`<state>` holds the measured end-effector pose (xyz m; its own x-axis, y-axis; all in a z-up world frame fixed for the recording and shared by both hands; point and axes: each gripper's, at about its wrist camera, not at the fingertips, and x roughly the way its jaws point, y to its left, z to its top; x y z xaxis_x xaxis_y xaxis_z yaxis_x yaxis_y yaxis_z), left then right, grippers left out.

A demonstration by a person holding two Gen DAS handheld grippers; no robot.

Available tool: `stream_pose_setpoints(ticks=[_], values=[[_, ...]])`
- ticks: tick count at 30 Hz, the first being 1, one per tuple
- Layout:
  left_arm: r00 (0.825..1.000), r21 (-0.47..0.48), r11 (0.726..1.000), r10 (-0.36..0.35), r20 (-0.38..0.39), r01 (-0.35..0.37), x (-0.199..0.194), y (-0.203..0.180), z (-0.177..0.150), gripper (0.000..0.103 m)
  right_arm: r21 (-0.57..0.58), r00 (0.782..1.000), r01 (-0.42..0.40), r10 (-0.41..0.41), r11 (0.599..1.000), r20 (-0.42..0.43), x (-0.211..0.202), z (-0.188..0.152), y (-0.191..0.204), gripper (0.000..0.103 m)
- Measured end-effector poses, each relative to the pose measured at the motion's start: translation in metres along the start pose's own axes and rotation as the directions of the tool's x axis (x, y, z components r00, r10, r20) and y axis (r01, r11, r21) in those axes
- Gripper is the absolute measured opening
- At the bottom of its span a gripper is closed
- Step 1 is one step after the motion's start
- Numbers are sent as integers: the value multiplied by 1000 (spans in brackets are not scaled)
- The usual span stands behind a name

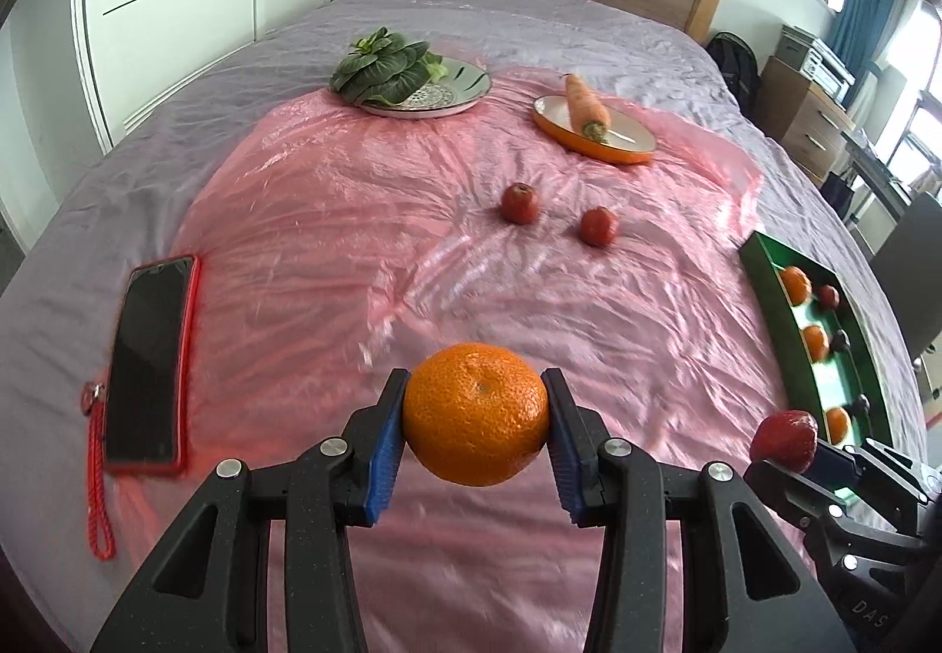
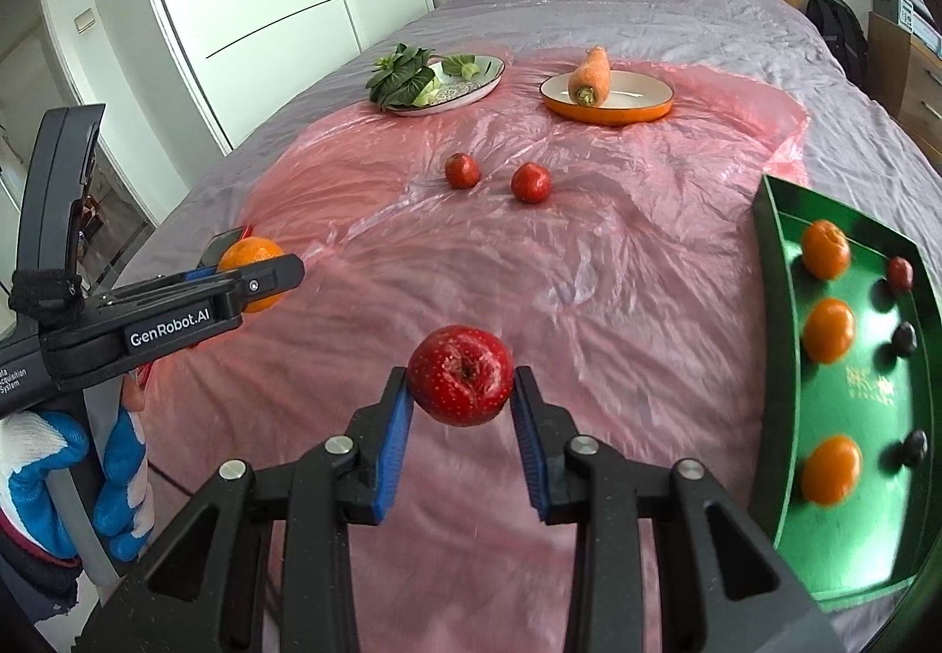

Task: Organize fruits
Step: 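Lift the orange and apple and carry them toward the green tray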

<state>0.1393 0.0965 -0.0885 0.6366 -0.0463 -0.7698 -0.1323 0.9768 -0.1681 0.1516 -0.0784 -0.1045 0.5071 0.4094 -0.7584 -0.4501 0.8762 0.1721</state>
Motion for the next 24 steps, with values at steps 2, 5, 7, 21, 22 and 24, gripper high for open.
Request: stream_pose_setpoints(ticks=[2, 5, 7, 21, 22, 24], values=[[1000, 6, 1000, -8, 3, 8, -9, -4, -7, 38, 3, 1000, 4, -4, 1000, -2, -9, -7, 2, 54], [1000, 23, 1000, -20, 4, 20, -21, -12, -18, 38, 7, 1000, 14, -14, 1000, -2, -22, -20, 4, 54], [1000, 34, 999, -27, 4, 27, -28, -16, -24, 38, 8, 1000, 21, -21, 1000, -3, -30, -27, 5, 54], [998, 158, 986, -55, 33, 49, -79, -64, -58, 38, 21, 998, 56, -56, 998, 14, -82, -76, 2, 54], [998, 169, 984, -58, 33, 51, -82, -69, -60, 38, 24, 998, 57, -57, 998, 16, -85, -79, 1, 54], [997, 186, 981, -62, 35, 54, -86, -76, -63, 38, 34, 998, 62, -63, 998, 22, -93, -86, -3, 54]])
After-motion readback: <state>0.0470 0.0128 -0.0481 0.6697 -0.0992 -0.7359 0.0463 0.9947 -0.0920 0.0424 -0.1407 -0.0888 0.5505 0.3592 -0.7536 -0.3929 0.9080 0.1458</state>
